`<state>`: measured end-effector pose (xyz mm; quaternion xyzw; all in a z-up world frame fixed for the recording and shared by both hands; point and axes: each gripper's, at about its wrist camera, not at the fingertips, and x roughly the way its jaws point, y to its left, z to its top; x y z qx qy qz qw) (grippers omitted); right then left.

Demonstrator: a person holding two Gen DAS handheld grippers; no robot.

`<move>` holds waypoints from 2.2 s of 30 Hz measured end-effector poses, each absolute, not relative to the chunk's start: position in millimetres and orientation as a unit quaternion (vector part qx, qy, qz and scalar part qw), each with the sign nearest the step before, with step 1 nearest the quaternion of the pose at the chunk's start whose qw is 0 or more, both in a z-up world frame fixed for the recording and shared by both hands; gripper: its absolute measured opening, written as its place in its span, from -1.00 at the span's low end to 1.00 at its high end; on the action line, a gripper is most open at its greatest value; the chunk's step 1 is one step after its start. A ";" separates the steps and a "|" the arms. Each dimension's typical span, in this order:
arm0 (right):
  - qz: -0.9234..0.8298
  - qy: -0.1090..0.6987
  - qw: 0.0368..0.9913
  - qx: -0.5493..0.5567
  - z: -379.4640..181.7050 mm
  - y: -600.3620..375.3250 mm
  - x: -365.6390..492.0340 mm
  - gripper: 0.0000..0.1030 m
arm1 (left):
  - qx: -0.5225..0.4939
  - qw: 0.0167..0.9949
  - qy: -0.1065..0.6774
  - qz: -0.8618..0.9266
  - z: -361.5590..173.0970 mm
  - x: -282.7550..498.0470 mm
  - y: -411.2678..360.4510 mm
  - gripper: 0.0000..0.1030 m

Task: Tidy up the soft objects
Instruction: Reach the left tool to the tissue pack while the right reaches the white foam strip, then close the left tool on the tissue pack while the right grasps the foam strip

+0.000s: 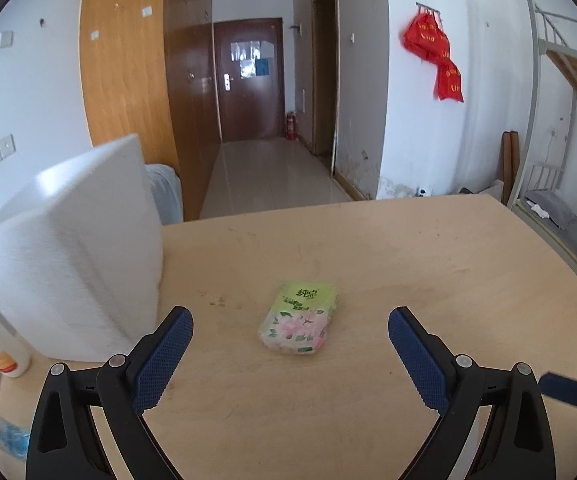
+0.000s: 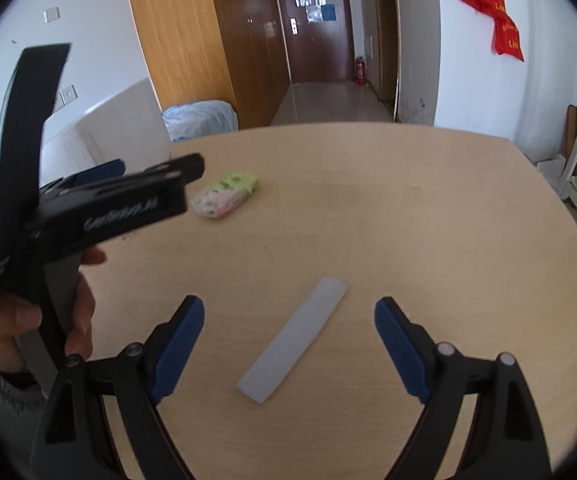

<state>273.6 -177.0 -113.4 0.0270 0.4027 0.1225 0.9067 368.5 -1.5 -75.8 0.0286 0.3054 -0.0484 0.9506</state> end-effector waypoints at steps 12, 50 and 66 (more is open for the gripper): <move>0.106 0.432 0.896 0.020 -127.9 -175.1 280.9 0.74 | 0.040 0.938 0.340 -0.057 -108.7 415.6 -4.9 0.91; 0.073 0.460 0.884 -0.030 -131.8 -150.0 293.2 0.23 | 0.025 0.900 0.430 -0.060 -141.2 457.3 0.4 -0.05; 0.101 0.448 0.888 -0.019 -129.4 -155.7 294.4 -0.55 | 0.018 0.909 0.412 -0.063 -124.6 445.0 10.9 -0.48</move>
